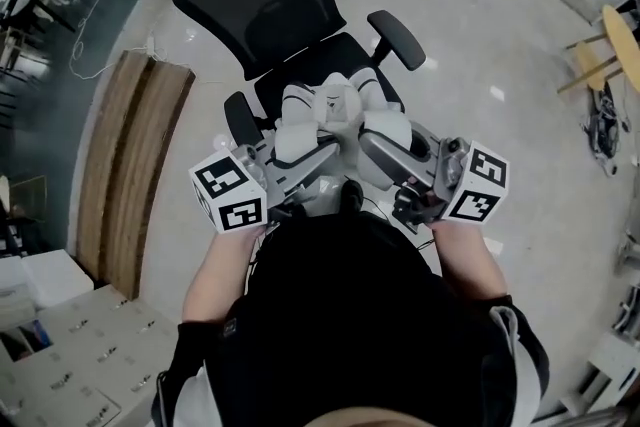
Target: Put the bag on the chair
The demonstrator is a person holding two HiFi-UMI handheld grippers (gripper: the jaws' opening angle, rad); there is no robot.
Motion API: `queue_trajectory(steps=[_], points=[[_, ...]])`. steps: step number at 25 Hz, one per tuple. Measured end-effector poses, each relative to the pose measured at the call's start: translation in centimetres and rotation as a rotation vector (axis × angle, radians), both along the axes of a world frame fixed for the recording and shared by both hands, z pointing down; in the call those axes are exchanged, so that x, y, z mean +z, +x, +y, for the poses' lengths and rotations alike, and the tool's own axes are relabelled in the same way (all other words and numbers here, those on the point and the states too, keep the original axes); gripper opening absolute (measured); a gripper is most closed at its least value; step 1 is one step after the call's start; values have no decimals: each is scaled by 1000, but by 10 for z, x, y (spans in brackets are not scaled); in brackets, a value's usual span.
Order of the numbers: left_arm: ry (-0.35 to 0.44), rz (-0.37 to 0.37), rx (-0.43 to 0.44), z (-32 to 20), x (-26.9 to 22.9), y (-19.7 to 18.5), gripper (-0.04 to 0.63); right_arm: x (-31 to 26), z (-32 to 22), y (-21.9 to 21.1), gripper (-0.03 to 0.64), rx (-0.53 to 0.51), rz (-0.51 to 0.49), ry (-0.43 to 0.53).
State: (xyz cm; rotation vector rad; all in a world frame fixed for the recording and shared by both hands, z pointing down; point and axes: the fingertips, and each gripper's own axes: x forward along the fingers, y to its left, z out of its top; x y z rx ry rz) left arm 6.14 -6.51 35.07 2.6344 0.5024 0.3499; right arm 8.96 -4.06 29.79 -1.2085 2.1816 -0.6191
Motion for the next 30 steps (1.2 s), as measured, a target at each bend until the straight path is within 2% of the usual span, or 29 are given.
queue_trajectory(steps=[5,10,15,20,24,27,30], points=[[-7,-1,69,-30,-2,29,26,-3,-26,26,61,76,-9,-9],[-22,11,156,-53,-1,22,25,-3,-50,18,61,169,1,-33],[-15,40,307,-76,1,0,25,-6,-82,3,61,337,1,-46],[43,108,485,-103,-5,-50,26,-17,-117,-33,61,506,38,-61],[95,116,606,-113,-3,-70,26,-18,-126,-47,61,628,23,-84],[105,121,653,-116,-7,-75,26,-20,-127,-51,61,668,16,-93],[82,127,655,-117,-8,-71,26,-21,-127,-49,61,684,25,-99]])
